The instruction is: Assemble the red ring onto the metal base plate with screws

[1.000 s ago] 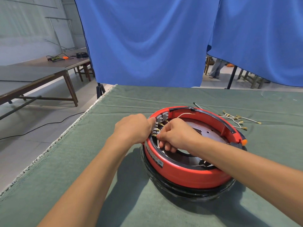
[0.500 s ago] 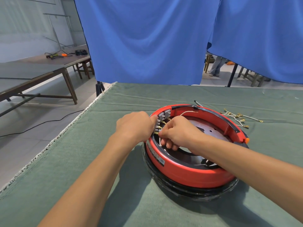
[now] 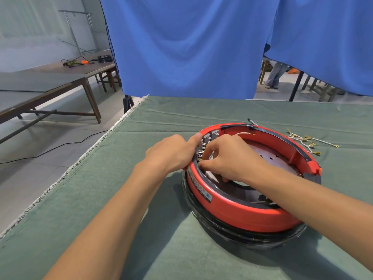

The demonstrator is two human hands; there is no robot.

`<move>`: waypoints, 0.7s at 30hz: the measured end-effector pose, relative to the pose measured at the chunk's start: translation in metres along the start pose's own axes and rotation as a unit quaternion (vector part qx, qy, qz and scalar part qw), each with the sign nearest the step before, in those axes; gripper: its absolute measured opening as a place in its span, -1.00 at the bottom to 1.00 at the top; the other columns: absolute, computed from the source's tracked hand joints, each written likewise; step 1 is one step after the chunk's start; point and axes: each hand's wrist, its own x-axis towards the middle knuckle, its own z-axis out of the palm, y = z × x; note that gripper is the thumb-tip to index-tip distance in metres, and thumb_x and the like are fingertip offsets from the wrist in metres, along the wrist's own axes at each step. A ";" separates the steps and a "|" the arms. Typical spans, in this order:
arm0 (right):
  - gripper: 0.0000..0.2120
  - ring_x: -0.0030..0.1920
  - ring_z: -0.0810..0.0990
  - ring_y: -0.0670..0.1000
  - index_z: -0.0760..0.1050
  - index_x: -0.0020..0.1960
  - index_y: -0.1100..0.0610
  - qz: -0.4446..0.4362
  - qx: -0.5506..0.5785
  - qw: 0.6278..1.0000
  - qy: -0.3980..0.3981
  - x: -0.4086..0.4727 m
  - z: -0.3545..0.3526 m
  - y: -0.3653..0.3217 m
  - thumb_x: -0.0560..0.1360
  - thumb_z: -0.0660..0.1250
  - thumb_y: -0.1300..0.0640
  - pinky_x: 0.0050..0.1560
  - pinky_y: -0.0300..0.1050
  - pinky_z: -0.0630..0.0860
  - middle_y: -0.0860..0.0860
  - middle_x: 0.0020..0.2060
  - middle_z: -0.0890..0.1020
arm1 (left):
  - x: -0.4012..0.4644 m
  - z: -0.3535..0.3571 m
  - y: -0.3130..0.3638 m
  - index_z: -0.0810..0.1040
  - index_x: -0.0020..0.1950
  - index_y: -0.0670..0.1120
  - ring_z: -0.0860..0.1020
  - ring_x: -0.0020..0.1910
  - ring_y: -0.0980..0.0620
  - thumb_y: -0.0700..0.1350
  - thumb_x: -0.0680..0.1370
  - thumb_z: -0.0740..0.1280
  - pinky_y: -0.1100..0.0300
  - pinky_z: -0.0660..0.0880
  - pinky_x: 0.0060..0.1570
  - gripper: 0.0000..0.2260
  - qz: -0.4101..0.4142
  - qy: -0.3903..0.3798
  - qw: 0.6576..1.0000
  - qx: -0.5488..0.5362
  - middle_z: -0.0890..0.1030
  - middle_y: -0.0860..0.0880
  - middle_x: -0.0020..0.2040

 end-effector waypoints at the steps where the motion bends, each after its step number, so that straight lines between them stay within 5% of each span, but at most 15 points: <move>1: -0.88 -0.60 0.50 -0.14 0.60 -0.30 0.06 0.001 -0.002 1.000 -0.002 0.001 0.000 -0.001 0.39 0.38 0.08 -0.33 -0.23 0.53 -0.03 -0.57 0.57 | 0.000 0.000 0.000 0.36 -0.43 -0.11 0.56 -0.12 -0.21 0.33 0.57 -0.02 -0.02 0.46 0.03 -0.39 0.001 0.000 1.000 -0.006 0.59 -0.19 -0.22; 6: -0.84 -0.39 0.59 0.03 0.63 -0.26 0.17 -0.030 -0.041 0.999 -0.002 0.005 -0.001 -0.004 0.44 0.35 0.14 -0.25 -0.06 0.58 0.09 -0.38 0.65 | 0.000 0.001 -0.001 0.37 -0.16 -0.27 0.55 0.04 -0.28 0.24 0.62 -0.06 -0.06 0.44 0.10 -0.41 0.015 0.005 1.000 -0.015 0.56 -0.17 -0.08; 13: -0.87 -0.19 0.58 0.12 0.64 -0.18 0.16 -0.056 -0.067 0.996 -0.016 0.011 -0.004 -0.004 0.45 0.36 0.13 -0.15 0.01 0.55 0.09 -0.26 0.66 | 0.001 -0.001 0.001 0.37 -0.22 -0.26 0.47 -0.11 -0.30 0.17 0.64 -0.07 0.02 0.37 -0.09 -0.45 0.050 -0.004 0.999 0.021 0.52 -0.17 -0.09; 16: -0.87 -0.21 0.58 0.11 0.63 -0.20 0.15 -0.057 -0.053 0.997 -0.010 0.011 -0.001 -0.002 0.45 0.38 0.12 -0.16 0.01 0.54 0.08 -0.28 0.66 | 0.002 -0.001 0.001 0.32 -0.35 -0.15 0.44 -0.15 -0.24 0.17 0.64 -0.07 0.02 0.38 -0.07 -0.47 0.056 -0.011 0.998 0.020 0.53 -0.21 -0.08; 21: -0.82 -0.47 0.56 -0.06 0.58 -0.35 0.08 -0.022 -0.004 0.999 -0.033 0.014 -0.003 0.001 0.43 0.40 0.15 -0.35 -0.17 0.53 0.03 -0.40 0.64 | -0.001 -0.003 0.001 0.37 -0.17 -0.27 0.54 0.03 -0.29 0.19 0.63 -0.04 -0.02 0.43 0.00 -0.46 0.041 -0.002 0.999 -0.003 0.54 -0.16 -0.09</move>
